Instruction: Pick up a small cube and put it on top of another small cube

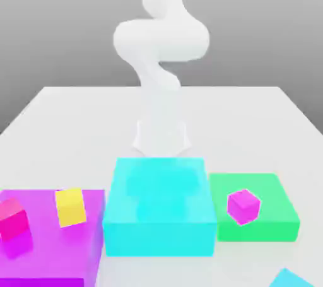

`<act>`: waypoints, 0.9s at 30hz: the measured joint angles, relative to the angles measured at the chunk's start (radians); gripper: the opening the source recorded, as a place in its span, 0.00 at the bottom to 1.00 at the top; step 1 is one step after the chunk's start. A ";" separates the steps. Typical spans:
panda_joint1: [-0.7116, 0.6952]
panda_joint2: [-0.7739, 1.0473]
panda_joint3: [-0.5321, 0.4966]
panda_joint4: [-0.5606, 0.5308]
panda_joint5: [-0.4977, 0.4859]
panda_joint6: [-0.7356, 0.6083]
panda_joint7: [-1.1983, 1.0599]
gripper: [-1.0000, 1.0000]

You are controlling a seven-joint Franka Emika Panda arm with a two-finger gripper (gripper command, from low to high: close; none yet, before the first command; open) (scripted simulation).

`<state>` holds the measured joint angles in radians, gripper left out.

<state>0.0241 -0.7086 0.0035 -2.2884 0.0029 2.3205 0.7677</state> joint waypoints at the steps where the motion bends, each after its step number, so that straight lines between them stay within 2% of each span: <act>1: 0.011 0.039 0.001 0.005 0.001 0.009 -0.014 0.50; 16: 0.130 0.586 0.054 0.075 0.004 0.131 -0.196 0.50; 27: 0.212 0.987 0.099 0.126 -0.054 0.220 -0.288 0.50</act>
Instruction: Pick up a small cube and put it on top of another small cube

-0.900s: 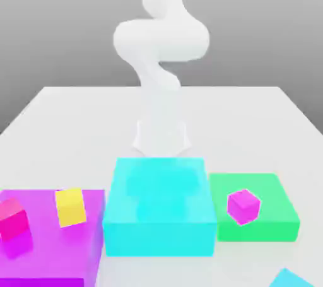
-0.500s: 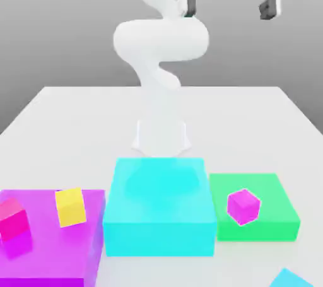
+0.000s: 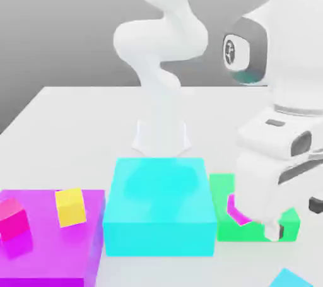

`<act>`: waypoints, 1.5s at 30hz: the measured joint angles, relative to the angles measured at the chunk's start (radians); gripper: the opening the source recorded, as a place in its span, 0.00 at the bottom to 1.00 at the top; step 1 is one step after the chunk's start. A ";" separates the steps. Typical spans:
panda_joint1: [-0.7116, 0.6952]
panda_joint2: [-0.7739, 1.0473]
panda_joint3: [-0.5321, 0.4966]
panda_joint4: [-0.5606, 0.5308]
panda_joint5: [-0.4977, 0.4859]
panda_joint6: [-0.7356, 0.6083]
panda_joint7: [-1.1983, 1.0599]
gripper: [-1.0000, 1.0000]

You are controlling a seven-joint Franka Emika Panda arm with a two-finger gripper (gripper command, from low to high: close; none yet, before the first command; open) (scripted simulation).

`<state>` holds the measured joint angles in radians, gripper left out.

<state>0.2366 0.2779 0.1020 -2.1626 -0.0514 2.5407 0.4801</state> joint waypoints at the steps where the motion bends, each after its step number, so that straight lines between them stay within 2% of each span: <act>1: 0.007 0.037 0.004 0.005 -0.008 0.008 -0.006 0.50; 7: 0.046 0.255 -0.004 0.042 -0.054 0.111 -0.014 0.50; 8: 0.051 0.288 -0.010 0.049 -0.059 0.136 -0.011 0.00; 15: 0.052 0.295 -0.011 0.050 -0.059 0.140 -0.011 0.00; 19: 0.040 0.176 0.006 0.022 -0.036 0.049 -0.027 0.00; 36: 0.049 -0.442 0.035 -0.465 0.093 -0.077 -0.051 0.00; 38: 0.049 -0.447 0.037 -0.502 0.094 -0.045 -0.047 0.00; 41: 0.040 -0.361 0.046 -0.528 0.077 0.067 -0.034 0.00; 42: 0.039 -0.332 0.045 -0.533 0.069 0.101 -0.028 1.00; 45: 0.039 -0.332 0.045 -0.533 0.069 0.101 -0.028 1.00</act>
